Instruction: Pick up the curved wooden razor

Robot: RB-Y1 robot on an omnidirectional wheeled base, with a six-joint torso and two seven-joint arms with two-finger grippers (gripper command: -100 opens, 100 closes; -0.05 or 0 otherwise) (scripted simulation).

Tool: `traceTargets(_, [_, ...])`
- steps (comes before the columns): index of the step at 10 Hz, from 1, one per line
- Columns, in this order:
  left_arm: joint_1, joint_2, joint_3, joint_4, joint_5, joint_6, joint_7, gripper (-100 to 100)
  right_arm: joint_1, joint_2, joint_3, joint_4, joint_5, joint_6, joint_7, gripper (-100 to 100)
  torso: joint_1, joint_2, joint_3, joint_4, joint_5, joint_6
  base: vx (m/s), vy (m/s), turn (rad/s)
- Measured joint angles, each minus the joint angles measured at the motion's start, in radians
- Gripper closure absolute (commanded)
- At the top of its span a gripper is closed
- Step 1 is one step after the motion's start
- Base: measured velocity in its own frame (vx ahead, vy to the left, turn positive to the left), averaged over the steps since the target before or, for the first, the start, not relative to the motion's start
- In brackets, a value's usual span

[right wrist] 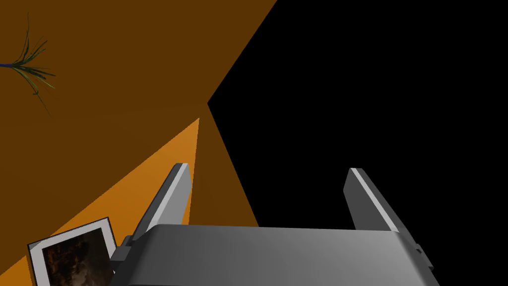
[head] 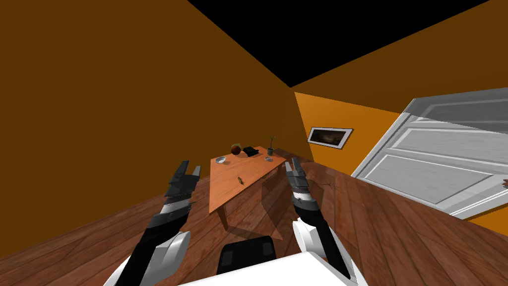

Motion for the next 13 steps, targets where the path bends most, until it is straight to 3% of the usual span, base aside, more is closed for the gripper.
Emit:
traceTargets(4, [0.005,0.092,-0.009,0.037,0.039,0.052,-0.049,-100,0.000,0.000,0.000,0.000,0.000,0.000,0.000,0,-0.002,-0.001,0.000,0.000,0.000,0.000,0.011,-0.031,-0.081])
traceTargets(7, [0.004,0.180,-0.002,0.080,0.107,0.139,-0.108,-100,0.000,0.000,0.000,0.000,0.000,0.000,0.000,0,-0.003,-0.001,-0.001,0.000,-0.001,0.000,0.018,-0.041,-0.091])
traceTargets(9, [0.008,0.204,-0.008,0.089,0.133,0.195,-0.143,-100,0.000,0.000,0.000,0.000,0.000,0.000,0.000,0,-0.002,-0.001,-0.001,0.000,0.000,0.000,0.020,-0.036,-0.131])
traceTargets(10, [0.008,0.238,0.001,0.110,0.165,0.228,-0.161,-100,0.000,0.000,0.000,0.000,0.000,0.000,0.000,0,-0.002,-0.001,-0.001,0.000,0.000,0.000,0.020,-0.028,-0.045])
traceTargets(13, [-0.008,0.277,-0.008,0.170,0.219,0.307,-0.229,-100,0.000,0.000,0.000,0.000,0.000,0.000,0.000,0,-0.002,-0.002,-0.001,0.000,-0.001,0.000,0.029,-0.037,-0.166])
